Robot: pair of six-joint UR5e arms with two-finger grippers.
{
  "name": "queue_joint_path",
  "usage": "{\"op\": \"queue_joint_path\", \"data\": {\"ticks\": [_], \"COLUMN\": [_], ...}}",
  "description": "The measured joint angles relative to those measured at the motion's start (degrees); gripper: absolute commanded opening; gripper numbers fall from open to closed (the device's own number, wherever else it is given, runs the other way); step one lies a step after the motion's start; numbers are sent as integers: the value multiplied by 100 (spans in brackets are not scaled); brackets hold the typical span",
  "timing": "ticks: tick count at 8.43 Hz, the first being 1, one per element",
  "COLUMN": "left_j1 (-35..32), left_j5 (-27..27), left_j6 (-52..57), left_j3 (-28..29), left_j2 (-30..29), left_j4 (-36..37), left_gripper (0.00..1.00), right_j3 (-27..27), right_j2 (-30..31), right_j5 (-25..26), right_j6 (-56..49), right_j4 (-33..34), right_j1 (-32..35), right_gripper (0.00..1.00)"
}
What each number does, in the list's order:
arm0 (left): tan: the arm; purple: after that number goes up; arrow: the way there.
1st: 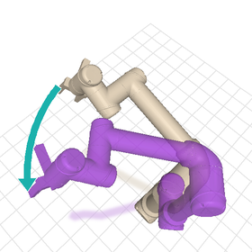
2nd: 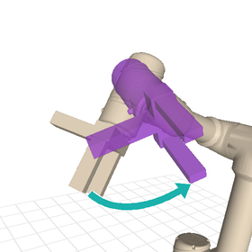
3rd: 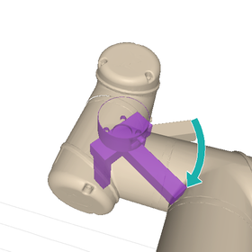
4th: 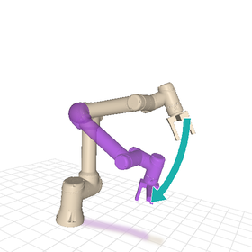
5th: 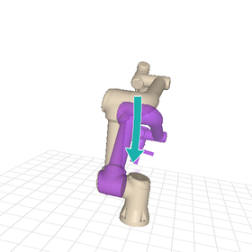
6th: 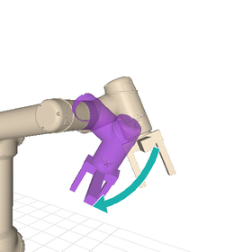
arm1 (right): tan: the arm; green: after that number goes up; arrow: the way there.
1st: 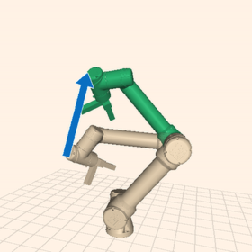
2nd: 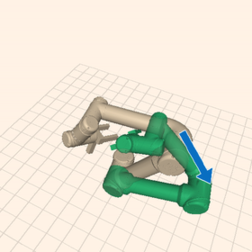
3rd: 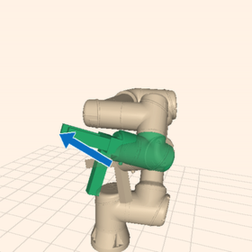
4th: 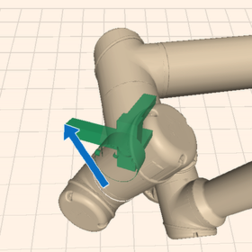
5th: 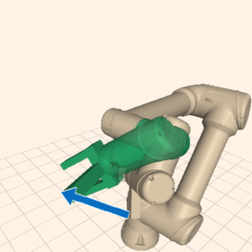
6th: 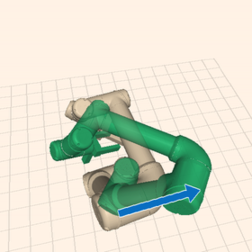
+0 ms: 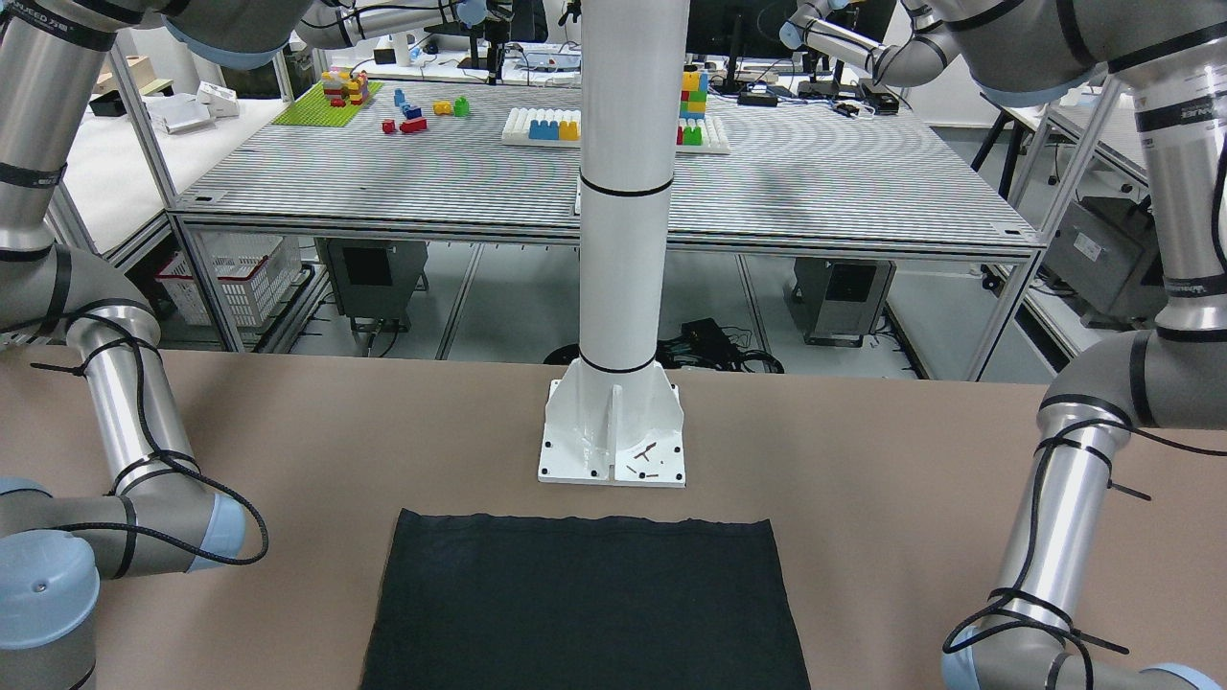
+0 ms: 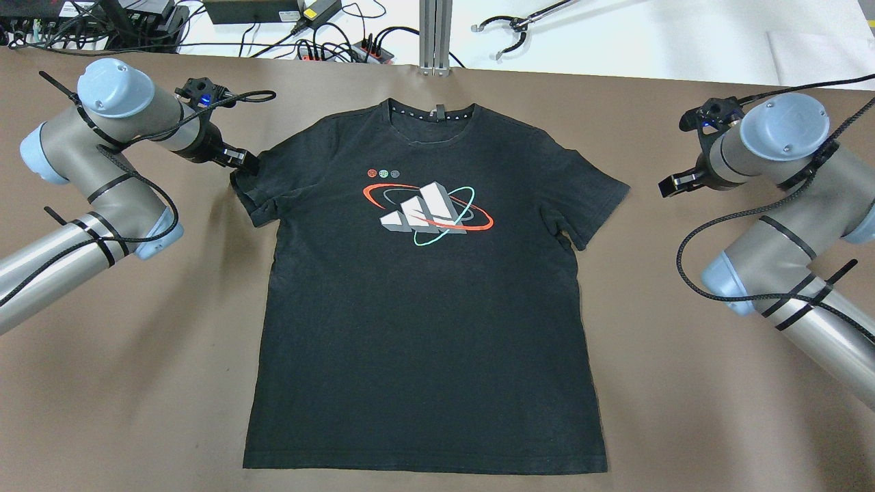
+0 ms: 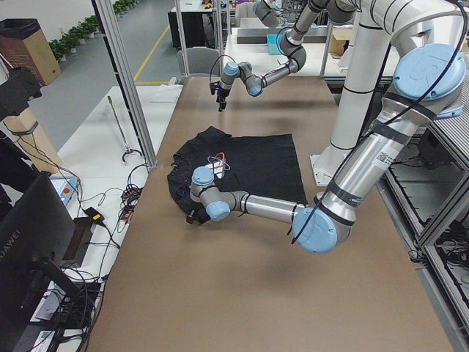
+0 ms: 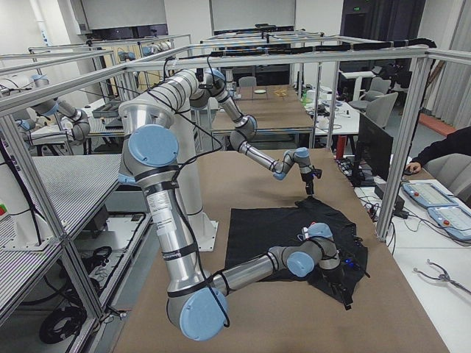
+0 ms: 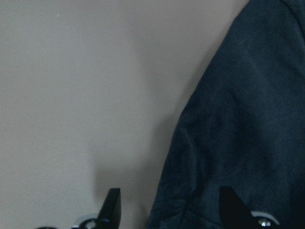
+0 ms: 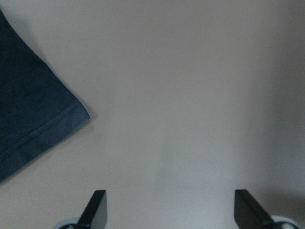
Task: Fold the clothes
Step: 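Move both grippers in toward the shirt's two sleeves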
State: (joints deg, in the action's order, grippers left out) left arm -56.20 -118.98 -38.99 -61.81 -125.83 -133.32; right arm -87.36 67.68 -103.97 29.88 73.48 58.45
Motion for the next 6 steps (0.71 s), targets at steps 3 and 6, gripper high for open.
{"op": "queue_joint_path", "data": {"ticks": [3, 6], "left_j1": [44, 27], "left_j5": [19, -21], "left_j6": [-8, -58], "left_j3": [-9, -139], "left_j2": [2, 17], "left_j4": [-7, -3], "left_gripper": [0, 0], "right_j3": [1, 0], "right_j2": [0, 0], "right_j5": [0, 0], "right_j6": [0, 0], "right_j4": [0, 0], "right_j1": [-7, -9], "right_gripper": [94, 94]}}
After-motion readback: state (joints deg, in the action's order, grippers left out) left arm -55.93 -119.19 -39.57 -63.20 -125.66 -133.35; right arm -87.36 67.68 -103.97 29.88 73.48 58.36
